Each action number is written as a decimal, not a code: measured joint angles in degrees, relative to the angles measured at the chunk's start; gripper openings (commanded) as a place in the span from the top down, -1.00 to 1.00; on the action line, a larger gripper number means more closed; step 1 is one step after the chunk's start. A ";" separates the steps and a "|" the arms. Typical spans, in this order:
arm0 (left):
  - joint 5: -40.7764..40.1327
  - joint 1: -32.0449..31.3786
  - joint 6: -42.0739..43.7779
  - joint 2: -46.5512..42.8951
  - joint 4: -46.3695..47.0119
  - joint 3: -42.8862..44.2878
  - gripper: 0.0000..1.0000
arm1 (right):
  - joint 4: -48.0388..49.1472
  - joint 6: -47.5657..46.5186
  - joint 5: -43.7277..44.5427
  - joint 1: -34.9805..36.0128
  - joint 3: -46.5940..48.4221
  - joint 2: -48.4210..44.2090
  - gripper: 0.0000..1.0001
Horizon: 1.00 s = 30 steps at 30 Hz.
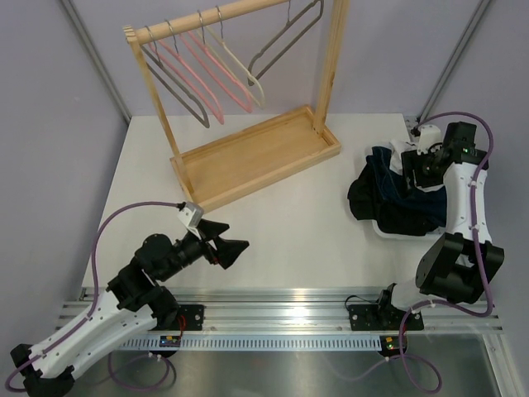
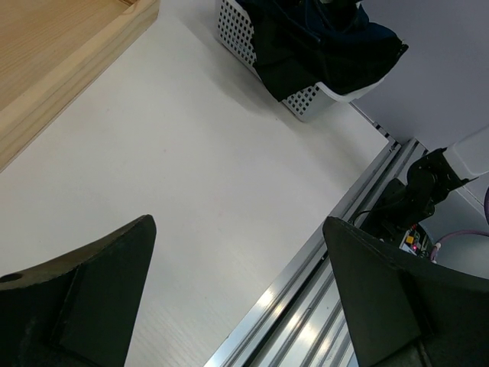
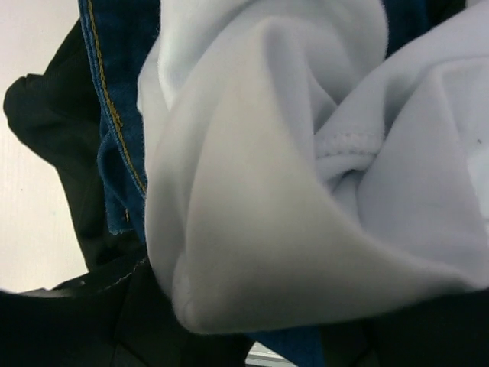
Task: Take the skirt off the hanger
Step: Place the skirt in the bin, then reset both arms
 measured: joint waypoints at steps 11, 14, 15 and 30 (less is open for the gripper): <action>-1.66 0.00 -0.04 -3.89 -2.03 0.00 -0.98 | -2.89 -0.37 -2.67 0.00 -1.97 -5.22 -0.50; -2.05 0.00 -0.04 -4.46 -2.12 0.00 -0.98 | -4.90 -0.33 -3.80 0.00 -0.52 -7.69 -0.55; -2.12 0.00 -0.04 -4.55 -2.12 0.00 -0.98 | -5.49 -0.33 -4.09 0.00 0.17 -8.44 -0.57; -4.52 0.00 -0.02 -5.99 -5.49 0.17 -0.98 | -8.11 0.55 -5.77 0.00 4.72 -14.47 -0.99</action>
